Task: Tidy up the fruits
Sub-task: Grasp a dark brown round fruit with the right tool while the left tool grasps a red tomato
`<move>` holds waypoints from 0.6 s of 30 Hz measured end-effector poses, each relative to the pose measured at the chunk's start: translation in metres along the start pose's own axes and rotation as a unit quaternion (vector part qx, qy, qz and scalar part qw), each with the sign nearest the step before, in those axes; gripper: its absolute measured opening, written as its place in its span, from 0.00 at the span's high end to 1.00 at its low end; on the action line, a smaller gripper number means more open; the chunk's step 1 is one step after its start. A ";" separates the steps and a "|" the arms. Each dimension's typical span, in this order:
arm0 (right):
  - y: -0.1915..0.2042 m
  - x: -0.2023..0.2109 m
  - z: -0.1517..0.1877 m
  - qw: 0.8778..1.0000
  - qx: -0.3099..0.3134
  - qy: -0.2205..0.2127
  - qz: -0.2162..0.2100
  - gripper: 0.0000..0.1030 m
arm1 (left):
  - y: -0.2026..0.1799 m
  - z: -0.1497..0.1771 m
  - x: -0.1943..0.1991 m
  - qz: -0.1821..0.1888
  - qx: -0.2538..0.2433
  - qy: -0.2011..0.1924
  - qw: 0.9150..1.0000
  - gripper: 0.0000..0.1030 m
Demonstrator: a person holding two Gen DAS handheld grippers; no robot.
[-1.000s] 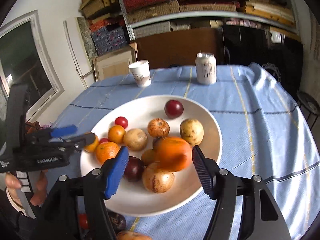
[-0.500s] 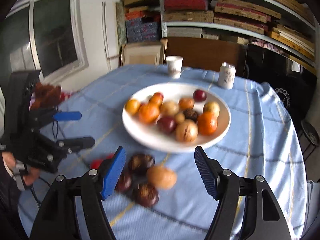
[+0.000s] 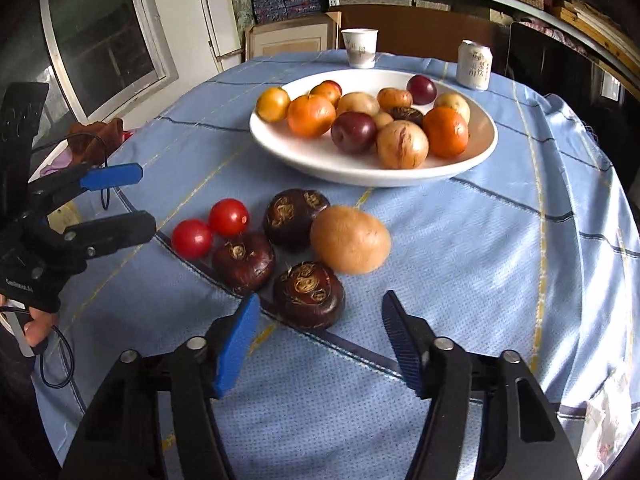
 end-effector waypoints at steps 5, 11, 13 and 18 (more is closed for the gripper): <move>0.003 -0.007 0.001 1.000 0.005 0.006 -0.005 0.49 | 0.004 0.001 -0.001 -0.001 0.005 0.004 1.000 0.08; 0.003 -0.010 0.001 1.000 0.004 0.005 -0.005 0.56 | 0.001 0.003 0.001 -0.001 -0.002 0.002 1.000 0.07; 0.003 -0.011 0.000 1.000 0.005 0.004 -0.006 0.58 | 0.001 0.003 0.001 -0.002 -0.002 0.003 1.000 0.08; 0.006 -0.008 0.000 1.000 0.016 0.002 0.000 0.60 | 0.000 0.004 -0.002 0.000 -0.005 0.006 1.000 0.08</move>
Point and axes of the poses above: each gripper's, at about its wrist camera, not at the fingertips, and x roughly against the way its jaws point, y to its left, z to its underside, the point moved 3 cm from there along -x, roughly the way its jaws point, and after that the axes turned 5 degrees about x, right-handed, at the moved point
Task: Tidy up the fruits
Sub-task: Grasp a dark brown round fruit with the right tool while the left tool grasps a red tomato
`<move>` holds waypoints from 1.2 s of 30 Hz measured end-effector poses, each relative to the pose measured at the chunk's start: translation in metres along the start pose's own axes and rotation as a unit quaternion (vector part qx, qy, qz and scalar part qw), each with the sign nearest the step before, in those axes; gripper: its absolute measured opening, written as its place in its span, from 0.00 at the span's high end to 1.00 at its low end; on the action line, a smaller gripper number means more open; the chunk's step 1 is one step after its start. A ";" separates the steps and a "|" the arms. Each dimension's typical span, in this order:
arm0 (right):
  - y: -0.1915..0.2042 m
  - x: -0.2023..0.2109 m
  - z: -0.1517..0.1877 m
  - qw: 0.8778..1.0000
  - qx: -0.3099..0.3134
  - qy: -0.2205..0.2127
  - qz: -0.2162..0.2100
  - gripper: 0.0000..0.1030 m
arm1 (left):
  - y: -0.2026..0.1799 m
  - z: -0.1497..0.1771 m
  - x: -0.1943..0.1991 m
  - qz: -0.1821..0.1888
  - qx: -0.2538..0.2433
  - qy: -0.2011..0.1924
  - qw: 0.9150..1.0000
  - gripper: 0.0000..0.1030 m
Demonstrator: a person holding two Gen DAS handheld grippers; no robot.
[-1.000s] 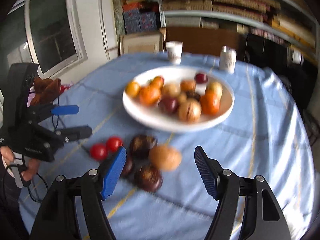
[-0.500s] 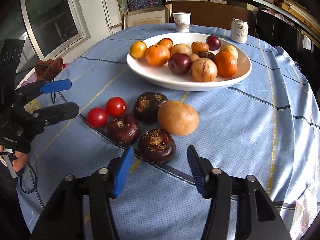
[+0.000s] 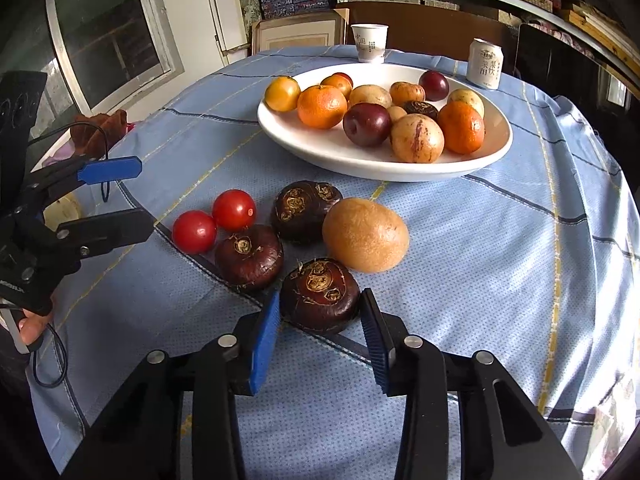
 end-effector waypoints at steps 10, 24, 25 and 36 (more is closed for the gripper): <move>-0.030 0.049 0.001 0.993 -0.072 -0.082 -0.049 0.60 | -0.023 0.014 -0.019 0.012 -0.061 0.032 0.998 0.26; -0.029 0.053 0.001 0.992 -0.075 -0.089 -0.050 0.60 | -0.014 0.012 -0.033 0.019 -0.045 0.052 0.997 0.51; -0.029 0.053 0.001 0.992 -0.074 -0.089 -0.050 0.60 | -0.015 0.011 -0.033 0.020 -0.045 0.052 0.997 0.51; -0.030 0.052 0.002 0.992 -0.079 -0.088 -0.050 0.60 | -0.016 0.012 -0.038 0.031 -0.045 0.062 0.997 0.69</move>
Point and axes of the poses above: each gripper's, at about its wrist camera, not at the fingertips, and x roughly against the way its jaws point, y to its left, z to its underside, the point moved 3 cm from there along -x, roughly the way its jaws point, and after that the axes turned 5 degrees about x, right-handed, at the moved point
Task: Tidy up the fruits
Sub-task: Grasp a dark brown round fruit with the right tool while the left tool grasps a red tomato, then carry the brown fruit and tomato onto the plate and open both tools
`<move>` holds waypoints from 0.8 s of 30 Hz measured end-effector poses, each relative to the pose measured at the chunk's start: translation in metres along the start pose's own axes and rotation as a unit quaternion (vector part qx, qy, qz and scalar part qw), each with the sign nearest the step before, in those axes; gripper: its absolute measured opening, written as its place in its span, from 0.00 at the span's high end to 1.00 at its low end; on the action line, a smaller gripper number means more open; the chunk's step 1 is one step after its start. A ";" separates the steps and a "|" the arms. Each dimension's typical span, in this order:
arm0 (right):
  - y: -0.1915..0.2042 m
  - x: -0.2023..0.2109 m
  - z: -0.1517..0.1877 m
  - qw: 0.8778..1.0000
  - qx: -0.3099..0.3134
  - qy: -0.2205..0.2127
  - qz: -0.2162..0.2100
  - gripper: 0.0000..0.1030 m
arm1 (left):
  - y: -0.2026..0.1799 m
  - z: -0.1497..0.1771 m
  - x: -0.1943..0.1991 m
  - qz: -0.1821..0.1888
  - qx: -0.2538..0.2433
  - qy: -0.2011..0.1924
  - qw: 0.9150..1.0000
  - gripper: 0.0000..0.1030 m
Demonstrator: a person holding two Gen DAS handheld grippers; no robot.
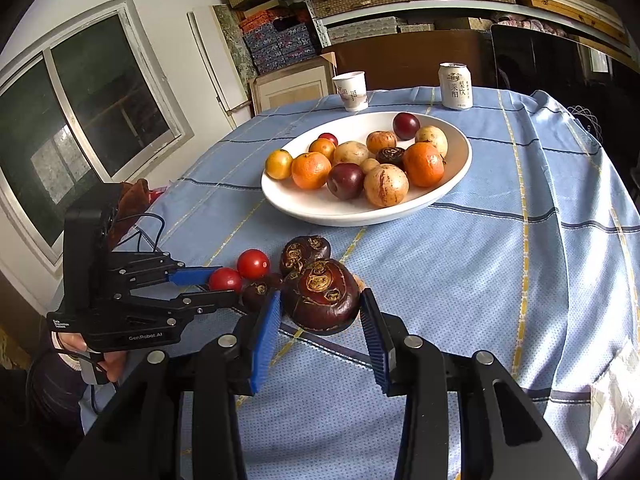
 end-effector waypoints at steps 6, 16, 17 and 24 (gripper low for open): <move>-0.006 -0.001 0.002 1.000 -0.012 -0.001 0.001 0.60 | 0.002 -0.001 0.003 -0.004 0.005 -0.007 1.000 0.70; -0.027 0.002 -0.022 0.997 -0.060 -0.050 0.010 0.60 | 0.013 -0.038 0.028 0.008 0.032 -0.047 0.998 0.70; -0.029 0.002 -0.031 0.996 -0.063 -0.062 0.016 0.60 | 0.014 -0.051 0.031 0.013 0.032 -0.057 0.998 0.70; -0.052 -0.028 -0.077 0.990 -0.083 -0.099 0.052 0.60 | 0.014 -0.129 0.011 0.012 0.036 -0.087 0.996 0.70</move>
Point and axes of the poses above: each gripper's, at about its wrist camera, not at the fingertips, and x roughly against the way its jaws point, y to its left, z to its underside, the point moved 3 cm from there along -x, roughly the way its jaws point, and after that the axes turned 5 degrees about x, right-handed, at the moved point
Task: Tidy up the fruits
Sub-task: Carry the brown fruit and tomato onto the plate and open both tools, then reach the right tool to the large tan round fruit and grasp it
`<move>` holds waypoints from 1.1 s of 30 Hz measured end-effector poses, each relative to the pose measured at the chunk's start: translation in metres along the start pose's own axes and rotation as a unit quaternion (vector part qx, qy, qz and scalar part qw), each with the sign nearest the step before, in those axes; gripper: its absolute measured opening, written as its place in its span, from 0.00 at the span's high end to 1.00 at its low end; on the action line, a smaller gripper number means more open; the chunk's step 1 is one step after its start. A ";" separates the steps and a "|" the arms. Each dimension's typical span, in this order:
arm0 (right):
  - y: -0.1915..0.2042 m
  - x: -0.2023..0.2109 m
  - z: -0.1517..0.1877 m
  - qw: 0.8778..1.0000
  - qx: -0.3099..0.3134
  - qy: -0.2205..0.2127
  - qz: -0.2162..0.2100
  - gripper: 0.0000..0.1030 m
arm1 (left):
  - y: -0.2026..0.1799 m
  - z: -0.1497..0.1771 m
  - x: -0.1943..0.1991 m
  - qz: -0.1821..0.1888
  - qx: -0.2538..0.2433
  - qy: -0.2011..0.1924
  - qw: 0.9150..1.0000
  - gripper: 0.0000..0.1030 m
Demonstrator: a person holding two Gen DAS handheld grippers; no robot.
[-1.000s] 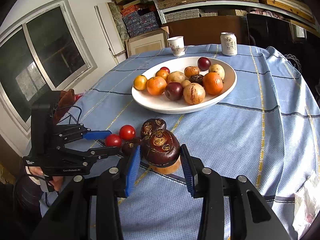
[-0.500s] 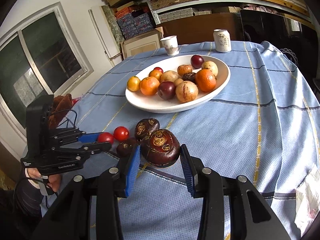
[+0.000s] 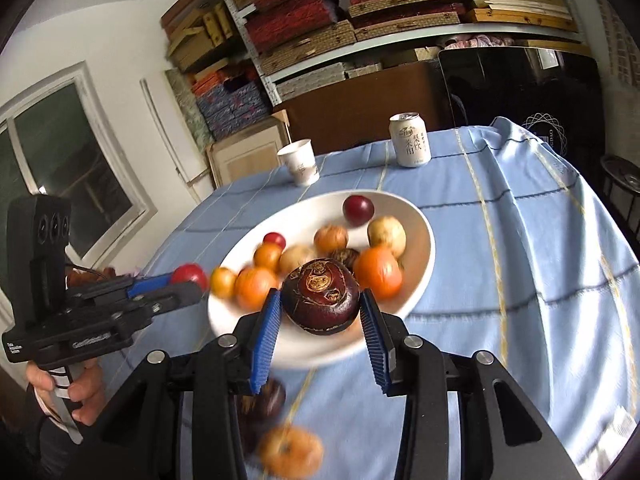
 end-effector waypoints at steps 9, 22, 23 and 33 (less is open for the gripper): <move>-0.005 -0.043 -0.018 1.000 0.007 0.011 0.002 0.59 | 0.012 -0.029 -0.061 -0.021 0.026 0.023 0.999 0.70; 0.016 0.017 -0.001 0.998 0.066 -0.007 -0.002 0.36 | 0.013 0.010 0.013 -0.042 0.051 -0.028 0.997 0.08; 0.017 0.021 0.003 0.998 0.067 -0.006 -0.005 0.35 | 0.011 0.020 0.020 -0.040 0.050 -0.028 0.998 0.08; 0.013 0.014 0.056 0.995 0.017 0.094 -0.033 0.34 | 0.007 0.078 0.028 -0.033 0.069 -0.003 0.997 0.07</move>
Point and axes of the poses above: each gripper's, at about its wrist camera, not at the fingertips, and x roughly against the way its jaws point, y to its left, z to its underside, the point moved 3 cm from there along -x, roughly the way its jaws point, and after that the axes turned 5 degrees about x, right-handed, at the moved point
